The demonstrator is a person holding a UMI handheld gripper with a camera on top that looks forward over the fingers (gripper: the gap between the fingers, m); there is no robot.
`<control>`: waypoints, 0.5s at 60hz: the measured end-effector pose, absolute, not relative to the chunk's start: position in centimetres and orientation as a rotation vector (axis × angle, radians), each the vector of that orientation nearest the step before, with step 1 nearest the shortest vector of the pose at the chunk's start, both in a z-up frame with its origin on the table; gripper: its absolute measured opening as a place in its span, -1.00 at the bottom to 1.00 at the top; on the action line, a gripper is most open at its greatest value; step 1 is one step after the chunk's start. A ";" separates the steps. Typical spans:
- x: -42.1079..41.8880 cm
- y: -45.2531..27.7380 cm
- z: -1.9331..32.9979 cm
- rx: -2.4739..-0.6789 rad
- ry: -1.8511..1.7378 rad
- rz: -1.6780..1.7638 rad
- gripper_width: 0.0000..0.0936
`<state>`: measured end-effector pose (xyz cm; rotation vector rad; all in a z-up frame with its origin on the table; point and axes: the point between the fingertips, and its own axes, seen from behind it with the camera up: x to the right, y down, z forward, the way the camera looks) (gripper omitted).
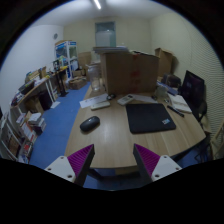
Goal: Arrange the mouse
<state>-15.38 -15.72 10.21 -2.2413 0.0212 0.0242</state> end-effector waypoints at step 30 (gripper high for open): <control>-26.1 -7.4 3.6 -2.195 -0.148 0.322 0.73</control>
